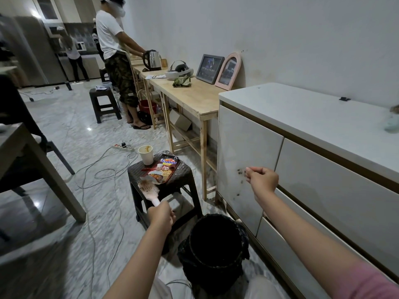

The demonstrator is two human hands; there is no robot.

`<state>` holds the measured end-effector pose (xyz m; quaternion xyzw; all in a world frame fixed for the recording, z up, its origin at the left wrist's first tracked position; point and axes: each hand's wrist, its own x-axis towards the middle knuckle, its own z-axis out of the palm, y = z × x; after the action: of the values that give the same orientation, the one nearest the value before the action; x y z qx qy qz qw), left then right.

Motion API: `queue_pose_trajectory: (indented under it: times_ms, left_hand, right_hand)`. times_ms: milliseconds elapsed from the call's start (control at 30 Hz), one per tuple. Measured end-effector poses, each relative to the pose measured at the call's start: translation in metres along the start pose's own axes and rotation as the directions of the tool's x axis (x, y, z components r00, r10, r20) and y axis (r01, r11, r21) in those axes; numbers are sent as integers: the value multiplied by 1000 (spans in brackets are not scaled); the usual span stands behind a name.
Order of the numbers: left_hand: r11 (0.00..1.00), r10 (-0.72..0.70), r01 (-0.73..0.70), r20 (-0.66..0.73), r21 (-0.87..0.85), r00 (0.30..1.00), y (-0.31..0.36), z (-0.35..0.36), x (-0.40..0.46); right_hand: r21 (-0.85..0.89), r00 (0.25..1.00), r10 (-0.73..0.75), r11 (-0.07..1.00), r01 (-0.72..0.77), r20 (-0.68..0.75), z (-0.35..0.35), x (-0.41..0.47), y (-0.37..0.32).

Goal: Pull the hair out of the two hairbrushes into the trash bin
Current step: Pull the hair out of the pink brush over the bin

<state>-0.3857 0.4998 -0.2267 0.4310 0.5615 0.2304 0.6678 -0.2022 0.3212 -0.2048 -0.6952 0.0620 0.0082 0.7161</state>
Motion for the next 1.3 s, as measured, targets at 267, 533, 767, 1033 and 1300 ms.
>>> queue_pose_trajectory:
  times_ms: [267, 533, 767, 1033, 1300]
  left_hand:
    - [985, 89, -98, 71, 139, 993, -2, 5, -10]
    - [967, 98, -149, 234, 209, 967, 1, 19, -22]
    - [940, 91, -200, 363, 277, 927, -2, 21, -37]
    - [905, 76, -245, 435, 347, 897, -16, 36, -50]
    - [846, 219, -399, 452, 353, 865, -40, 47, -54]
  right_hand:
    - [-280, 988, 30, 960, 15, 154, 10, -1, 5]
    - [-547, 862, 106, 809, 215, 496, 22, -9, -7]
    - [-502, 906, -61, 816, 288, 420, 21, -16, -15]
    - [-356, 826, -135, 855, 376, 548, 32, -40, -11]
    - [-377, 708, -277, 691, 617, 650, 57, -65, -8]
